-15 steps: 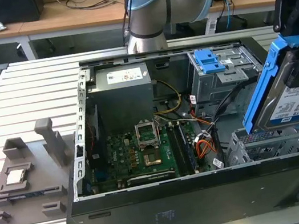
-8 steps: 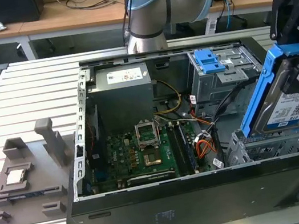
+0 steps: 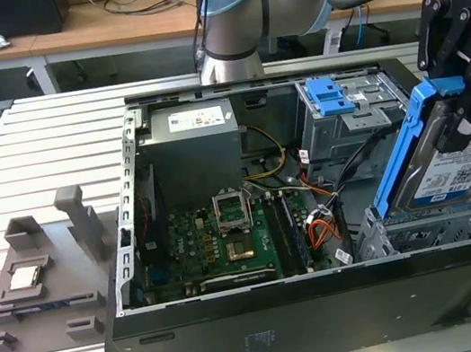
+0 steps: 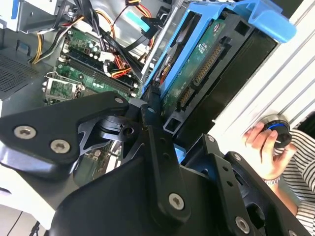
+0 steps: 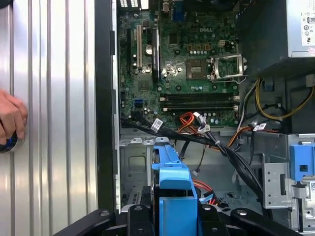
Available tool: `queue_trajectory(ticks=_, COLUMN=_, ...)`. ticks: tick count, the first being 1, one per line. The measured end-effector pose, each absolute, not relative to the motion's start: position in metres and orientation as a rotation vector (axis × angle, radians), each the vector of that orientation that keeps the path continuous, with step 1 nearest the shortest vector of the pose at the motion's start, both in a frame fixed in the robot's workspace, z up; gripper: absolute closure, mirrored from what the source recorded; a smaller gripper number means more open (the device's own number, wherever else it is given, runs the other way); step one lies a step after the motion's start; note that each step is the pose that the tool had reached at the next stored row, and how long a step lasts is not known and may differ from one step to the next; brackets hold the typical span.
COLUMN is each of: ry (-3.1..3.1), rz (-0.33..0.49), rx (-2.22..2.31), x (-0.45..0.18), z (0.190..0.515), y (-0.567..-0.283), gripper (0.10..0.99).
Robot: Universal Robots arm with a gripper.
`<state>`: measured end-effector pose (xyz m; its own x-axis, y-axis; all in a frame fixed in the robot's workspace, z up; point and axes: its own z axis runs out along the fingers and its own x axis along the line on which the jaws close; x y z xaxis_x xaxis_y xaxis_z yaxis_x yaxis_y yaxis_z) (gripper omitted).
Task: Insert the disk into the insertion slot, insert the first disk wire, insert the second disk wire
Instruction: 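Insert the disk into the insertion slot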
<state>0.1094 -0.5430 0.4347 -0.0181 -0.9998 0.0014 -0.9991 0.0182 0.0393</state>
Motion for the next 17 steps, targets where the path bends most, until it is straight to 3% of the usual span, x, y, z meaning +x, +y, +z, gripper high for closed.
queue_trajectory(ticks=17, ry=-2.221, rz=-0.042, rx=2.181, x=0.109, z=0.406, y=-0.543, gripper=0.722)
